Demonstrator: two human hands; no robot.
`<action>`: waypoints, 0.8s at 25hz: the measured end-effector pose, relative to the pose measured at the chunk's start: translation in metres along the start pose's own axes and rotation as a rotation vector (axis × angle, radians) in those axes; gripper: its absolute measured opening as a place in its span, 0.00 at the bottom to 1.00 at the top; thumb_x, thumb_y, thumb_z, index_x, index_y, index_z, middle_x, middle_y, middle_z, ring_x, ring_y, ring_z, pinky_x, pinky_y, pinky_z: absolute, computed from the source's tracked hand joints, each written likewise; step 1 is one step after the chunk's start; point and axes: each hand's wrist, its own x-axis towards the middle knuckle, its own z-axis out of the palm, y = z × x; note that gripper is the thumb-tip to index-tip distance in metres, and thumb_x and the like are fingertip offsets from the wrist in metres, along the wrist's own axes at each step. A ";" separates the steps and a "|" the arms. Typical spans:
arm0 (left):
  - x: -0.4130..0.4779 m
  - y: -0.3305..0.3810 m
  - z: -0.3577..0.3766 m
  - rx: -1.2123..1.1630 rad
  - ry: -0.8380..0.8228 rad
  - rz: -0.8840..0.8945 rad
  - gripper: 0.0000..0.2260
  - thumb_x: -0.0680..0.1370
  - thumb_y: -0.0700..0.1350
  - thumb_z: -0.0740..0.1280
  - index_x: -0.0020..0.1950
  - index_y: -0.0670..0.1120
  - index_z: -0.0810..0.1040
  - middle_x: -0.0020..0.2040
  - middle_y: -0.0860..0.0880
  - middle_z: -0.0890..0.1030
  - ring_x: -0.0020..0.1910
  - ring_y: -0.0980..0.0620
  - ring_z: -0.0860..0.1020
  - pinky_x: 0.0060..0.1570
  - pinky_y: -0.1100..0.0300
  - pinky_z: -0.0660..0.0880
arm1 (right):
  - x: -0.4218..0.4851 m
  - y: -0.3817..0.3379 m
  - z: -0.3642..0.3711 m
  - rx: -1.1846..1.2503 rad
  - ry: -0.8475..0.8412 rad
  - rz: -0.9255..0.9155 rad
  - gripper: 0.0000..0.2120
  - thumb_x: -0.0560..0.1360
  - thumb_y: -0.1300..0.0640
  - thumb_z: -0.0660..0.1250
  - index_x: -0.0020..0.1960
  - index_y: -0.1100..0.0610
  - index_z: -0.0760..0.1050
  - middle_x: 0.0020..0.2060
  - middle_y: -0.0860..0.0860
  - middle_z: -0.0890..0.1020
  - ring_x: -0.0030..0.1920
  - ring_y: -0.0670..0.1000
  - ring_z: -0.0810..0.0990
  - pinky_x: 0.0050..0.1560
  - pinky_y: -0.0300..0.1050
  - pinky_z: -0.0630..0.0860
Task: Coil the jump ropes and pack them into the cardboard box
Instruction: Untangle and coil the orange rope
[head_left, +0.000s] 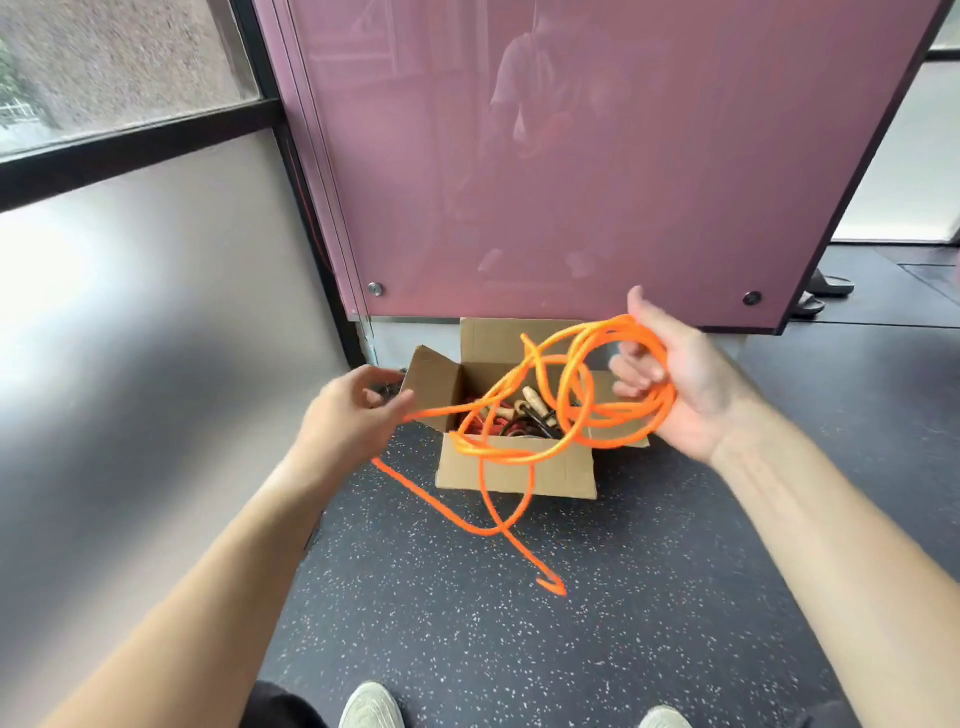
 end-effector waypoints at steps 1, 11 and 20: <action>-0.006 0.010 0.006 -0.028 -0.019 0.069 0.06 0.79 0.51 0.69 0.52 0.53 0.83 0.38 0.54 0.81 0.43 0.51 0.80 0.46 0.56 0.77 | -0.002 0.007 0.012 -0.054 -0.047 0.022 0.21 0.79 0.42 0.64 0.34 0.55 0.70 0.21 0.48 0.65 0.25 0.48 0.62 0.32 0.42 0.61; -0.026 0.062 0.020 -0.451 -0.079 0.290 0.07 0.83 0.44 0.65 0.51 0.42 0.81 0.23 0.57 0.73 0.21 0.62 0.69 0.25 0.68 0.66 | -0.003 0.027 0.051 -0.231 0.111 -0.150 0.22 0.80 0.45 0.65 0.31 0.53 0.77 0.24 0.50 0.73 0.26 0.49 0.70 0.31 0.43 0.68; -0.008 0.051 -0.004 0.267 0.127 0.515 0.11 0.66 0.53 0.79 0.39 0.50 0.80 0.25 0.54 0.73 0.27 0.54 0.74 0.31 0.59 0.70 | 0.014 0.011 0.019 -0.230 0.371 -0.307 0.21 0.78 0.41 0.68 0.34 0.55 0.75 0.22 0.48 0.62 0.20 0.47 0.59 0.23 0.39 0.58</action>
